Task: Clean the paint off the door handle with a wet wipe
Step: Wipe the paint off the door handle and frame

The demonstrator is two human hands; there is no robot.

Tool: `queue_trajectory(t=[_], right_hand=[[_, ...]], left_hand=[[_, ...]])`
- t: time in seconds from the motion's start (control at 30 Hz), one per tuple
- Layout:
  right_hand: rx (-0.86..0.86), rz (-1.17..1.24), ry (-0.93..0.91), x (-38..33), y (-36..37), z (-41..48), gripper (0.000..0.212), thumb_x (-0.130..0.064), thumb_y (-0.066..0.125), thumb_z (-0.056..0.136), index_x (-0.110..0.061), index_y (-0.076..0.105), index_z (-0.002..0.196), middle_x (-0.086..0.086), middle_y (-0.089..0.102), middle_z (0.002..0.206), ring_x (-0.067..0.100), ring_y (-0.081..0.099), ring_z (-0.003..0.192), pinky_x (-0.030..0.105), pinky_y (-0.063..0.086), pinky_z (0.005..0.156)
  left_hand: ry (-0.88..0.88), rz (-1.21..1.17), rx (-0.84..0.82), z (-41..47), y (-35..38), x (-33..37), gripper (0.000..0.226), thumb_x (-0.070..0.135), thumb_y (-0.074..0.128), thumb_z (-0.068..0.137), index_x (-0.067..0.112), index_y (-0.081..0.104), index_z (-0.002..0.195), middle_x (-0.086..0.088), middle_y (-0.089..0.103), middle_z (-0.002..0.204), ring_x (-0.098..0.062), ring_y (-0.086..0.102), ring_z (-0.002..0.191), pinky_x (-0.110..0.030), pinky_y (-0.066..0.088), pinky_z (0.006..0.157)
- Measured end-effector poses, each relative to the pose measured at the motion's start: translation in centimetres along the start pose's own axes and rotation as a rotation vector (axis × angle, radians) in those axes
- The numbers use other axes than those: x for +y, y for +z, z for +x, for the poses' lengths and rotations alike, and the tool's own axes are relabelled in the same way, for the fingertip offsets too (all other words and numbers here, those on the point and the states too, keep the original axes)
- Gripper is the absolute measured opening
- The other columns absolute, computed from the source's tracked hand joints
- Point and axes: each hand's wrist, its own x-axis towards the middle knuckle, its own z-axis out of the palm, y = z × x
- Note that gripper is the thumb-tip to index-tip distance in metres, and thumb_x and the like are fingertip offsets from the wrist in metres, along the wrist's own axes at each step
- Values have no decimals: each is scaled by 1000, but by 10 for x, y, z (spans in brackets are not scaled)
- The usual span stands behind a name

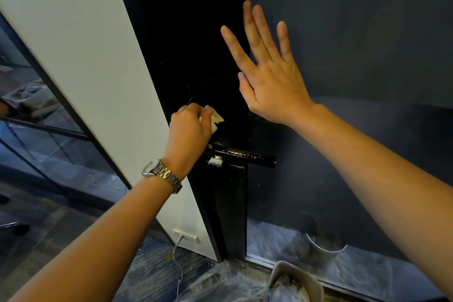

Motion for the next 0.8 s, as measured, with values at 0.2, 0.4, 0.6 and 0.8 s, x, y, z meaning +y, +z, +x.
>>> queue_trajectory(t=[0.2,0.4,0.6,0.8], right_hand=[[2,-13,2,0,1,0,61,-20,36,91,-15,14,148,23,11,154,34,7,144,37,-19,111],[0,-11,11,-1,2,0,61,-21,35,91,-15,14,148,23,10,154,34,6,144,38,-17,112],[-16,-1,11,-1,2,1,62,-22,36,91,-16,13,148,22,10,154,34,6,144,39,-16,112],[-7,-14,11,-1,3,0,62,-22,35,91,-16,13,148,23,10,154,34,6,144,38,-17,112]], left_hand=[[-659,-483,-164,-5,15,-16,25,24,46,94,3,57,85,-17,59,83,-32,64,73,-27,58,62],[-466,-352,-136,-7,7,-8,26,20,45,94,5,54,114,-10,59,96,-20,60,76,-14,51,50],[-231,-97,-55,-11,8,-9,31,17,38,97,2,49,121,-22,59,104,-17,53,65,-10,40,47],[63,41,-5,-16,5,-3,28,17,42,96,2,55,116,-15,56,108,-14,48,83,-9,34,65]])
